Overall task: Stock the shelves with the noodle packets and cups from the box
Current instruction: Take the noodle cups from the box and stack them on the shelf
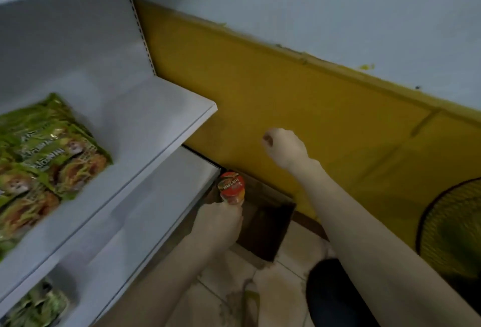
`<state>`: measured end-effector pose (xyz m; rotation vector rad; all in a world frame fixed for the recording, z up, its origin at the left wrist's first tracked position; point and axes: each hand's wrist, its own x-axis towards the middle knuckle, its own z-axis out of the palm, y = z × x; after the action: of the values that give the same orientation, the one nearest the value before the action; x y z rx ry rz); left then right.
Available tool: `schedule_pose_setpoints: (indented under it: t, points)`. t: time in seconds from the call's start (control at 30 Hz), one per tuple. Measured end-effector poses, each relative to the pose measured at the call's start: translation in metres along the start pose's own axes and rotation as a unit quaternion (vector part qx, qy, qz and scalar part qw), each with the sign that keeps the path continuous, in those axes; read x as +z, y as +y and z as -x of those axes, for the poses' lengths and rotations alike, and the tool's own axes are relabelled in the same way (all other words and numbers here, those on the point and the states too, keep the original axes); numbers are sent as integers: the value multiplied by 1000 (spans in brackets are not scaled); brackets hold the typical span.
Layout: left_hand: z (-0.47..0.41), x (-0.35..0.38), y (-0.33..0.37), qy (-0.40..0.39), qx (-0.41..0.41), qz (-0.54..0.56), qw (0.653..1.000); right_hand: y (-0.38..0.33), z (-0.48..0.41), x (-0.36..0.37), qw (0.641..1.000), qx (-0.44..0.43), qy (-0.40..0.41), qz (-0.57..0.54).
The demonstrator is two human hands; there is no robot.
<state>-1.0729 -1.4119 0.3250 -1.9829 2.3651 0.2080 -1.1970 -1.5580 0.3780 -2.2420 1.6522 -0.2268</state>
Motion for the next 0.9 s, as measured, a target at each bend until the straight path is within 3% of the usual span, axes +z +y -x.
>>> schedule_pose_setpoints:
  t: [0.13,0.4,0.9]
  points:
    - [-50,49,2,-81,-28,11,996,52,-33,30,998,34,-59,3]
    - [-121,144,-35,-148,-112,86,979,110,-100,123,990,79,-112,-33]
    - [-223,408,-120,-126,-230,139,955,221,-142,426,965,155,-202,-64]
